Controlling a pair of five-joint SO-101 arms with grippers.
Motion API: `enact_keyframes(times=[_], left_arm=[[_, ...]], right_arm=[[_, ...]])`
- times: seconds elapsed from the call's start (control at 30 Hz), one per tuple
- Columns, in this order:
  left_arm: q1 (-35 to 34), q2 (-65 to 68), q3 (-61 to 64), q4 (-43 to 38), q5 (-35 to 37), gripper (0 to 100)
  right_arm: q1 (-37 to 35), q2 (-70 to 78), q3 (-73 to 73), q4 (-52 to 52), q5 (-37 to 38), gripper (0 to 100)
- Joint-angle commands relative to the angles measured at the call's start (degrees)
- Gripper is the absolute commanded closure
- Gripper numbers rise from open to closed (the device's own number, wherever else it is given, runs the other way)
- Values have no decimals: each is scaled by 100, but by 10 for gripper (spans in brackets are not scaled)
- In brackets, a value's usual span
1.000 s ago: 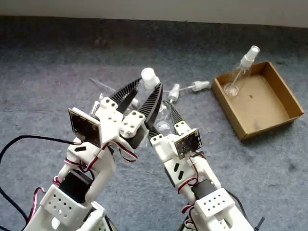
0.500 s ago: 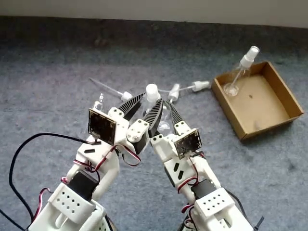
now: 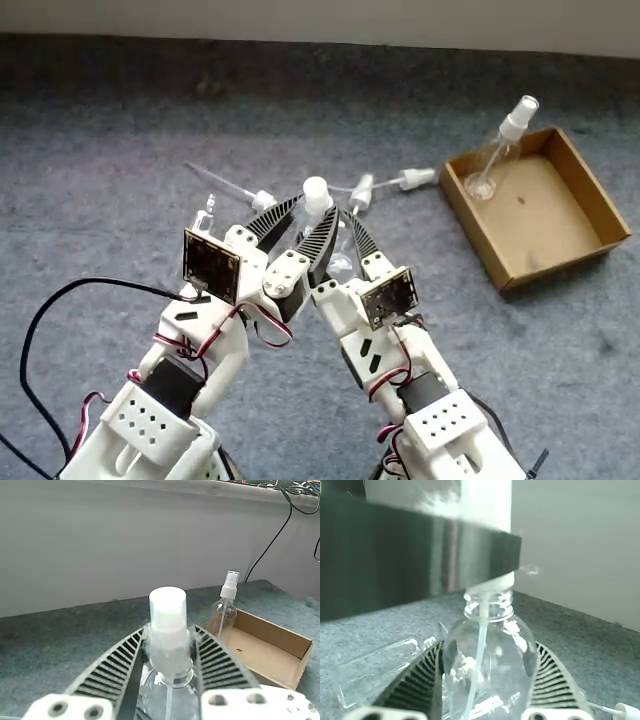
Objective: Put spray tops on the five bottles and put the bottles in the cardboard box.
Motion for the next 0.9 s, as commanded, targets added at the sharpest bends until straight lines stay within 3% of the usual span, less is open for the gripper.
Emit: enact_keyframes(times=[0.0, 0.37, 0.87], left_arm=[[136, -48, 4, -62, 88, 995], [356, -57, 154, -53, 79, 995], [-31, -57, 664, -26, 44, 993]], right_arm=[[-31, -110, 602, -92, 53, 897], [-13, -110, 602, -84, 53, 897], [22, -110, 602, -75, 53, 897]])
